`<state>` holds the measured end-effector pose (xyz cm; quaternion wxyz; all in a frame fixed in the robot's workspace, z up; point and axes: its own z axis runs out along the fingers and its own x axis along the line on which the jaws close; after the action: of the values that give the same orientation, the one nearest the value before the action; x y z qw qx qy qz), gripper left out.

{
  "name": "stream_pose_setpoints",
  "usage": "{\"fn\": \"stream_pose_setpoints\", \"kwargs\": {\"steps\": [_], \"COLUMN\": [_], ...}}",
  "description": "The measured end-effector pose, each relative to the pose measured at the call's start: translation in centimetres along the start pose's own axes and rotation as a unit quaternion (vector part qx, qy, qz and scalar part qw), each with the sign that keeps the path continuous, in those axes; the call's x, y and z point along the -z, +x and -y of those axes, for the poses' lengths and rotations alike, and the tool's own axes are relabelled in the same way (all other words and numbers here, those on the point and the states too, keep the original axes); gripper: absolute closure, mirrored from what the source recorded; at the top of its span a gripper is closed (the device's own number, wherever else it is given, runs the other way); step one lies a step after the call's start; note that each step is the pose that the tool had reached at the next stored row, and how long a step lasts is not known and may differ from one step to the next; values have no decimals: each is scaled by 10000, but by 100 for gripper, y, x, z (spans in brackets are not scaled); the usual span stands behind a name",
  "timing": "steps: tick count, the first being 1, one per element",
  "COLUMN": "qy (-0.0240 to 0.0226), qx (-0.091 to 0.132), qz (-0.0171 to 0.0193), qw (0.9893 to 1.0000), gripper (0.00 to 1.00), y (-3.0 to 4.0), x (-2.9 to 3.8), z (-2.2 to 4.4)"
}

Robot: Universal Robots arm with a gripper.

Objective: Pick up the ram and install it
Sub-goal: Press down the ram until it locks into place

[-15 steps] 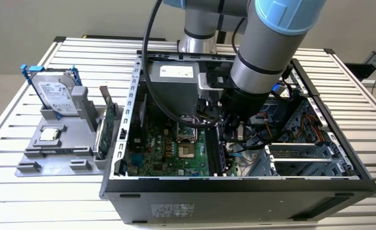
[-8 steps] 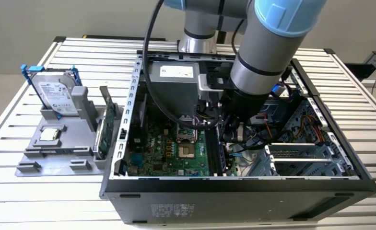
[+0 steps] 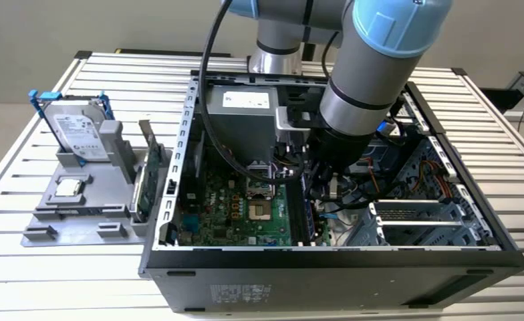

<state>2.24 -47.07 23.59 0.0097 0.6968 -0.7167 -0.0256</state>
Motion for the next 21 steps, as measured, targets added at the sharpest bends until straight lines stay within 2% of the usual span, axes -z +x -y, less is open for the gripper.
{"fn": "stream_pose_setpoints", "kwargs": {"steps": [6,21], "qy": [0,-1], "qx": [0,0], "qz": [2,-4], "qw": [10000,10000], "gripper": [100,100], "y": [-1,-7], "x": [-6,-122], "z": [0,6]}}
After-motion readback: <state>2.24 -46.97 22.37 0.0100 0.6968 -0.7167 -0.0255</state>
